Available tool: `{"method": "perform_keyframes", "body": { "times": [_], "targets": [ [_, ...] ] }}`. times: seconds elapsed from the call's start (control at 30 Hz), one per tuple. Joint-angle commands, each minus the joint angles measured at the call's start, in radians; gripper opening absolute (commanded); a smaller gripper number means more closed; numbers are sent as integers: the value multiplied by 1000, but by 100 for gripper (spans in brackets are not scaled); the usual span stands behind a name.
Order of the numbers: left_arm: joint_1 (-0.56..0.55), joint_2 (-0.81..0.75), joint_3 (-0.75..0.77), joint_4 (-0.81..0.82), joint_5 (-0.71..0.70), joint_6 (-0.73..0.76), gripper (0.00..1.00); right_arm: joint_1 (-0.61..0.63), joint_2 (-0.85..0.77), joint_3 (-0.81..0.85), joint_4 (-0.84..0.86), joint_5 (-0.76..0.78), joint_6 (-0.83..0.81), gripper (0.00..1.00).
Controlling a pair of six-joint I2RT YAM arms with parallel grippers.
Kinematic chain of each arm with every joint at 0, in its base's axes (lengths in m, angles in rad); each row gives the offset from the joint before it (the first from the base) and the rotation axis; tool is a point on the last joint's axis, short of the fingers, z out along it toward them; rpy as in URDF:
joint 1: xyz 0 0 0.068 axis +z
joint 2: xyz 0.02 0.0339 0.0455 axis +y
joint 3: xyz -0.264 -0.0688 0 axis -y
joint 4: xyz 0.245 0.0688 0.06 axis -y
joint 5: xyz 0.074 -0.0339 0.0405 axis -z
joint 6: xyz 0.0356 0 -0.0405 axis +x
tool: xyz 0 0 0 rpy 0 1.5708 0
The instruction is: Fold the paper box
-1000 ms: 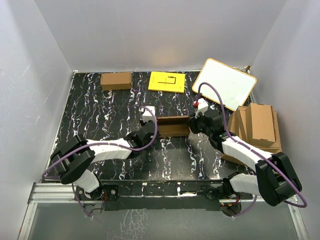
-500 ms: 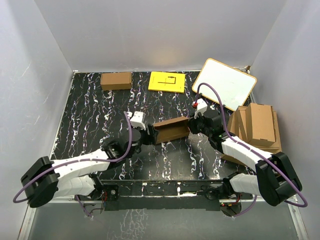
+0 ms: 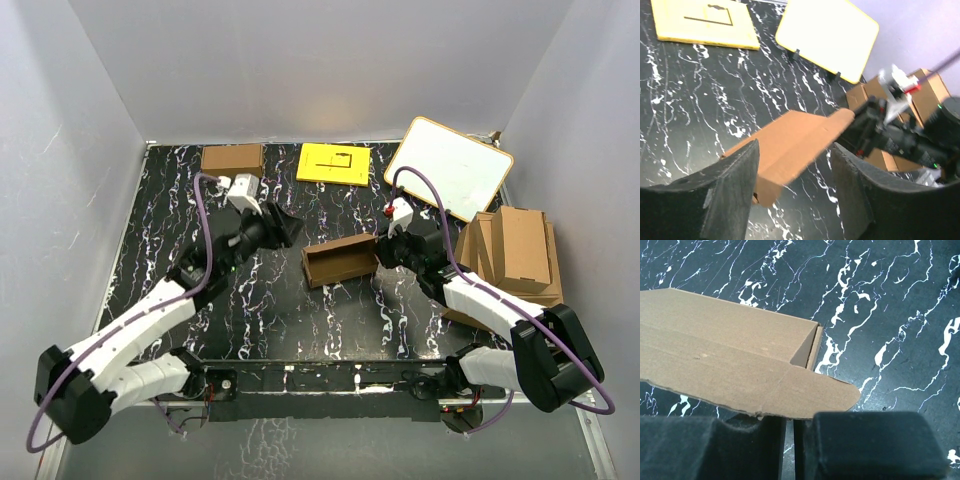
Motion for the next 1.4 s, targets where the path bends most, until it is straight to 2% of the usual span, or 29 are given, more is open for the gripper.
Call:
{"method": "perform_keyframes", "body": {
  "times": [0.0, 0.13, 0.37, 0.5, 0.67, 0.8, 0.97, 1.07, 1.23, 1.37],
  "targets": [
    [151, 146, 81, -41, 286, -72, 53, -7, -5, -5, 55, -30, -21, 16],
    [194, 339, 164, -2, 431, -50, 40, -11, -3, -6, 63, -48, -31, 18],
    [194, 581, 207, 123, 627, -76, 36, -16, 1, -7, 63, -79, -54, 23],
    [193, 628, 189, 145, 656, -90, 36, -24, -2, -6, 57, -89, -71, 27],
    [192, 658, 149, 163, 659, -100, 36, -64, -19, 1, 30, -108, -118, 36],
    [192, 665, 122, 168, 641, -101, 36, -132, -41, 15, -39, -199, -200, 44],
    [192, 674, 111, 173, 618, -103, 36, -255, -91, 48, -191, -404, -397, 55],
    [192, 675, 111, 175, 614, -104, 37, -339, -121, 81, -317, -541, -529, 57],
    [190, 670, 111, 162, 610, -97, 37, -372, -150, 162, -568, -759, -795, 59],
    [182, 663, 106, 152, 599, -93, 37, -371, -155, 281, -787, -849, -953, 60]
  ]
}}
